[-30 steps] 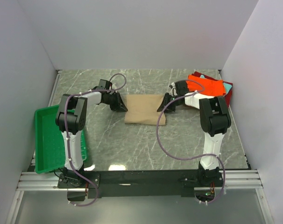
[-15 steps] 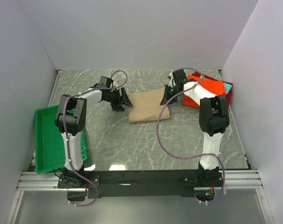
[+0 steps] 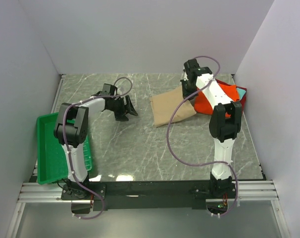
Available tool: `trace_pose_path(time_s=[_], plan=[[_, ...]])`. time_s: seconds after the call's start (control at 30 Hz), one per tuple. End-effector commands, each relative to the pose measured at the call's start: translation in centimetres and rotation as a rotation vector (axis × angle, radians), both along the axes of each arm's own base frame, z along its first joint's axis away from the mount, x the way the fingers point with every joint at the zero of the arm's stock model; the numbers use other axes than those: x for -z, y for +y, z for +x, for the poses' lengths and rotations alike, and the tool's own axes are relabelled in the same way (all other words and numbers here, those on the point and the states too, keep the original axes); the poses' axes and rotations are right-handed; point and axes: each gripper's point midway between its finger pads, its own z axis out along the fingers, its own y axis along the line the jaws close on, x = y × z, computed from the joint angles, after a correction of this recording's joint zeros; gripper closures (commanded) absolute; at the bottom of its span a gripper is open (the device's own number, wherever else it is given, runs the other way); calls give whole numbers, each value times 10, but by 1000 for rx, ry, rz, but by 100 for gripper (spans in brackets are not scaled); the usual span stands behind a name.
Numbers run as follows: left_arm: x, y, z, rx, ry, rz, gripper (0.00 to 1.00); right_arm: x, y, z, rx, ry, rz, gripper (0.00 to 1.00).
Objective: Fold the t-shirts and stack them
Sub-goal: Neatly place the folded tshirt to the corner
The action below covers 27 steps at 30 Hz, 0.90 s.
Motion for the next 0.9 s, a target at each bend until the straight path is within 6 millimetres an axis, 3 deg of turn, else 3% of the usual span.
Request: trace_pose_path(time_s=[0.0,0.2,0.53,0.77,0.87], plan=[[-13,4,0,0,-54,4,22,-23,-30,-2,21,-12,-151,100],[-8,6,-6,-1,-47,9,22,-47,-53,0,61,-54,-251,100],[-2,8,-13,0,-32,15,22,-97,-82,25,110,-173,-258,100],[6,11,-23,-2,-13,20,22,-123,-89,28,124,-241,-198,100],[11,12,-26,-1,-3,25,22,-135,-84,28,117,-269,-148,100]])
